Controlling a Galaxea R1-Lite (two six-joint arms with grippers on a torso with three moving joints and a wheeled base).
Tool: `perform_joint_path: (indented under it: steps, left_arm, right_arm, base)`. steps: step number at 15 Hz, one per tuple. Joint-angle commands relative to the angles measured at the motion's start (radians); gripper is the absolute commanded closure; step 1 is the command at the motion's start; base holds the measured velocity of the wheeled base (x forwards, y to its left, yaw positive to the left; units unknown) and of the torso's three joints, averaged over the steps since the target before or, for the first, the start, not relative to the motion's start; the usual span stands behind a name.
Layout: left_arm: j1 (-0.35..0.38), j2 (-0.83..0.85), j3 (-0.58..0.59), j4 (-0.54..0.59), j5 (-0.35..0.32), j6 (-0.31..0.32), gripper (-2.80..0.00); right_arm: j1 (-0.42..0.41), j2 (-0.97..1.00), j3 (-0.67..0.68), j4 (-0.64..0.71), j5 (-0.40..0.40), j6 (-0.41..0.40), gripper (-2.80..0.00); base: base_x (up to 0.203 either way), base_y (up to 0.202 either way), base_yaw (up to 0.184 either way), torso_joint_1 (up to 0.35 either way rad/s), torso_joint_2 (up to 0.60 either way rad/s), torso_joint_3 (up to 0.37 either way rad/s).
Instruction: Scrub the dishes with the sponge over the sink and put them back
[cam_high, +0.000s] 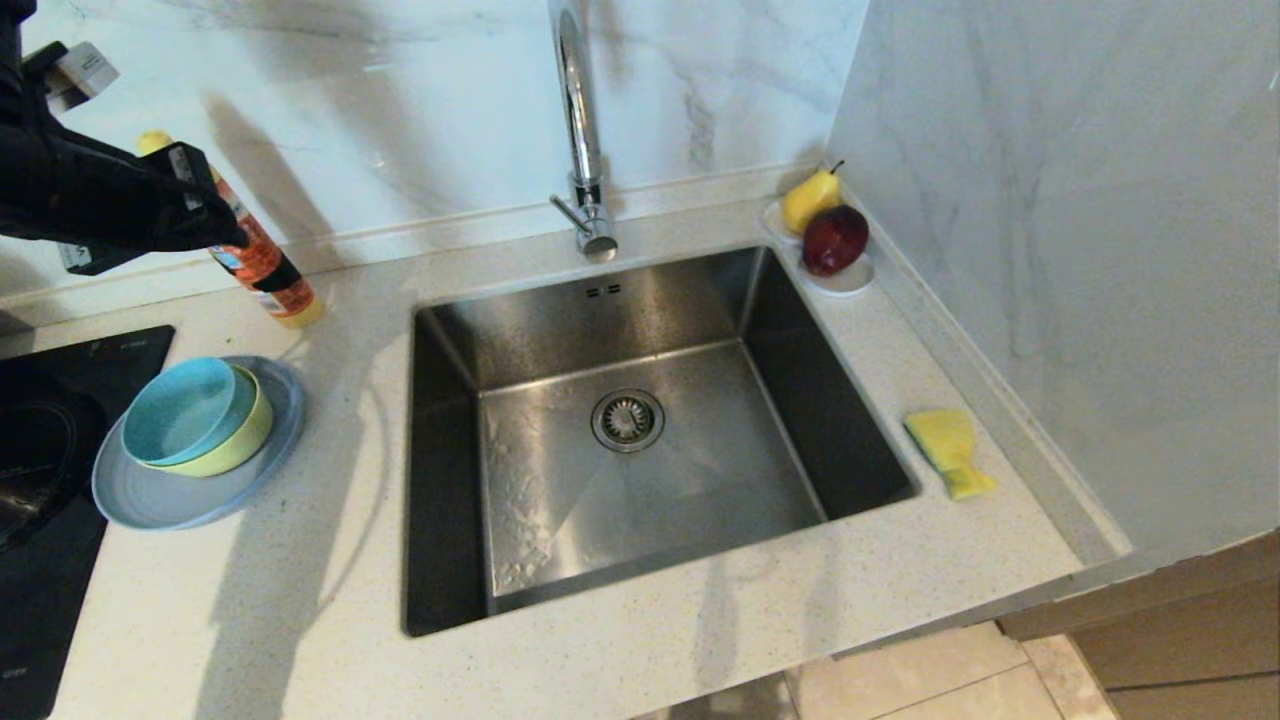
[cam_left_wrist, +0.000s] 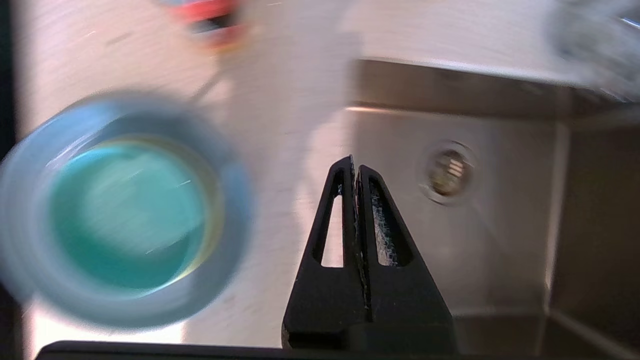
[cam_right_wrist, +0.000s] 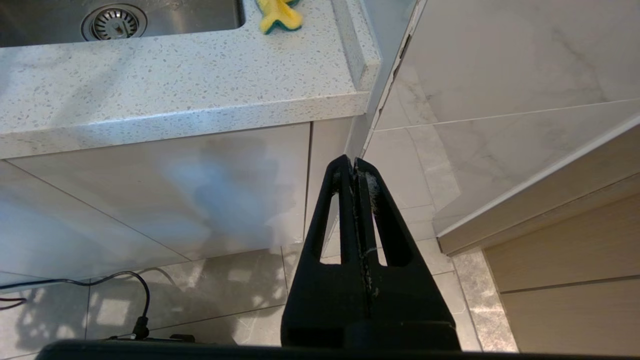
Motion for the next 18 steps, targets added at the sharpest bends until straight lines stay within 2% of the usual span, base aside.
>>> perform_joint_path:
  steps: [1, 4, 6, 8, 10, 13, 15, 18]
  left_arm:
    - [-0.079, -0.039, 0.011, -0.029, -0.026, 0.051, 0.00]
    - [-0.094, -0.141, 0.038, -0.065, -0.113, 0.164, 0.00]
    - [-0.094, -0.275, 0.118, -0.073, -0.111, 0.204, 0.00]
    - [-0.091, -0.448, 0.248, -0.087, -0.076, 0.223, 0.00]
    - [-0.090, -0.660, 0.443, -0.119, -0.003, 0.231, 0.00]
    - [-0.090, -1.002, 0.794, -0.203, 0.050, 0.251, 0.00]
    - [-0.091, -1.217, 1.015, -0.260, 0.056, 0.277, 0.00]
    - [-0.092, -1.463, 1.303, -0.303, 0.010, 0.299, 0.00]
  right_arm:
    - [0.000, 0.000, 0.000, 0.000, 0.000, 0.000, 0.00]
    - [0.000, 0.000, 0.000, 0.000, 0.000, 0.000, 0.00]
    - [0.000, 0.000, 0.000, 0.000, 0.000, 0.000, 0.00]
    - [0.000, 0.000, 0.000, 0.000, 0.000, 0.000, 0.00]
    - [0.000, 0.001, 0.000, 0.000, 0.000, 0.000, 0.00]
    - [0.000, 0.000, 0.000, 0.000, 0.000, 0.000, 0.00]
    - [0.000, 0.000, 0.000, 0.000, 0.000, 0.000, 0.00]
    - [0.000, 0.000, 0.000, 0.000, 0.000, 0.000, 0.00]
  base:
    - [0.000, 0.000, 0.000, 0.000, 0.00, 0.000]
    - [0.000, 0.000, 0.000, 0.000, 0.00, 0.000]
    - [0.000, 0.000, 0.000, 0.000, 0.00, 0.000]
    - [0.000, 0.000, 0.000, 0.000, 0.00, 0.000]
    - [0.000, 0.000, 0.000, 0.000, 0.00, 0.000]
    - [0.000, 0.000, 0.000, 0.000, 0.00, 0.000]
    - [0.000, 0.000, 0.000, 0.000, 0.00, 0.000]
    - [0.000, 0.000, 0.000, 0.000, 0.00, 0.000]
